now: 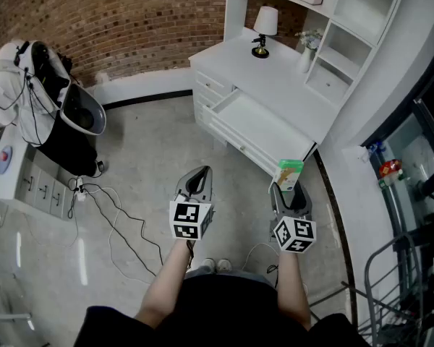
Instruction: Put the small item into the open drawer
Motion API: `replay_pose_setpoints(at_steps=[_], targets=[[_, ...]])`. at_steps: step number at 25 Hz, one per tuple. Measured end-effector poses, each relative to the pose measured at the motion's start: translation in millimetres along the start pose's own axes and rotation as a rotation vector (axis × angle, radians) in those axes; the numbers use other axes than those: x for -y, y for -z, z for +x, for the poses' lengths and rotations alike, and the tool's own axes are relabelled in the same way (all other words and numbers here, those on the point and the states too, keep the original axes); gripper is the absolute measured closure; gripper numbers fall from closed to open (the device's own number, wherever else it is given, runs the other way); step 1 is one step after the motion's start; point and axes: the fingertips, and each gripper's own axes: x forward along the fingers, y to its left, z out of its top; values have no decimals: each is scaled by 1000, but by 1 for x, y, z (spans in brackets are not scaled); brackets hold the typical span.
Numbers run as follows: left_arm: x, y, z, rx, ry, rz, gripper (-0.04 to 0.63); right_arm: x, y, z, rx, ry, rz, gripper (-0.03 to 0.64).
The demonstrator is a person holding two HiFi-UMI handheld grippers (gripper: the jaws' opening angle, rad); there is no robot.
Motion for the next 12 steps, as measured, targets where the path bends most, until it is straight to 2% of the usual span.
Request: replay_pose_setpoints(at_steps=[12], targets=[[0,7,1,-7,11,-5,574,-2,6,-3,-4,8,6,313]])
